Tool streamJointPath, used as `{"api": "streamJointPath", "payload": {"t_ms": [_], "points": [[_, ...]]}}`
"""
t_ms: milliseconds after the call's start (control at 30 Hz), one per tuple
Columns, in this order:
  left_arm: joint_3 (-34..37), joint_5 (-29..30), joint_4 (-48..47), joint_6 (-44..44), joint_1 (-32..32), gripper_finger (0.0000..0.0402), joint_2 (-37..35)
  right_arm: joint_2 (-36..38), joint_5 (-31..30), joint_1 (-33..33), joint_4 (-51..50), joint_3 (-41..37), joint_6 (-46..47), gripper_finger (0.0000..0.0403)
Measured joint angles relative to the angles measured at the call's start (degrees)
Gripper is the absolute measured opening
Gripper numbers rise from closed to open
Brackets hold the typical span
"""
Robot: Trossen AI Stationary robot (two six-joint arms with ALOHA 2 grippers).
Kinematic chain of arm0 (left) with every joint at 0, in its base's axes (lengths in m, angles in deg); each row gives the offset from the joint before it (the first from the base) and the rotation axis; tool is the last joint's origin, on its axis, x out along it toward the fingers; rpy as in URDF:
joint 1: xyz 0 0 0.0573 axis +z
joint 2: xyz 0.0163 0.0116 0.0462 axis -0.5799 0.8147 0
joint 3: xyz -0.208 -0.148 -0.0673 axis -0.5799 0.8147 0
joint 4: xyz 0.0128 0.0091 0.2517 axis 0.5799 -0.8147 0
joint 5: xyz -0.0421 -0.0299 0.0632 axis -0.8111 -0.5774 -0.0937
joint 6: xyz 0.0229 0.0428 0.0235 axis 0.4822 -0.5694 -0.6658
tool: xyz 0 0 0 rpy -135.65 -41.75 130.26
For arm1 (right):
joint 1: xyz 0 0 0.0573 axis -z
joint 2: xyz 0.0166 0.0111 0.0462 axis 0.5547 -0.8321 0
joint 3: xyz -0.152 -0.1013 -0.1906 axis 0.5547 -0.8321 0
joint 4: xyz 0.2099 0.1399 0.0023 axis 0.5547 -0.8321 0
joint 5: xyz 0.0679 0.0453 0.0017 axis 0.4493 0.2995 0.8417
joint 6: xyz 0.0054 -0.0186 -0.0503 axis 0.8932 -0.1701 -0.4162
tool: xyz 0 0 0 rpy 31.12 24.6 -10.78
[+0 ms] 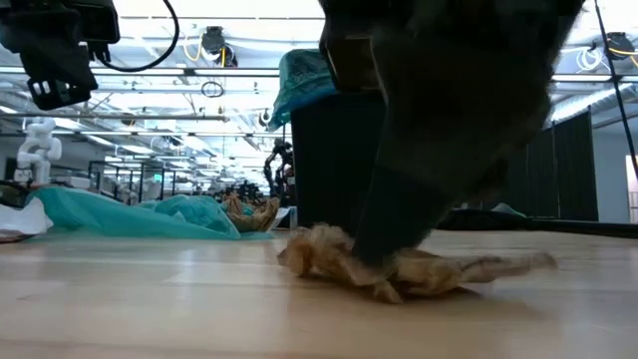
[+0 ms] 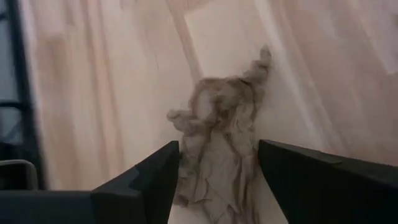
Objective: Place trash/remove bag and relplace
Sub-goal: Put the brown napkin into the trash bin
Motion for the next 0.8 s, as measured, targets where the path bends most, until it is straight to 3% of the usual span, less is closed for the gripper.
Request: {"api": "streamJointPath", "payload": {"t_ms": [167,333,367,533,800], "points": [[0.0,0.0,-0.02,0.0,-0.02,0.0,0.0,-2.02,5.04,0.0,-2.34,0.39,1.74,0.0164],[0.0,0.0,-0.02,-0.04,-0.02,0.0,0.0,0.07,6.77,-1.16,-6.83,0.14,6.16,0.0026],[0.0,0.0,-0.03,-0.04,-0.02,0.0,0.0,0.8,7.79,-1.22,-7.61,0.07,6.4,0.0016],[0.0,0.01,-0.08,-0.08,0.0,0.0,0.02,6.55,9.35,-1.01,-15.87,-0.32,7.65,0.0003],[0.0,0.11,0.0,-0.11,-0.02,0.0,0.02,19.79,3.33,0.91,-28.08,-0.17,11.55,0.0001]]}}
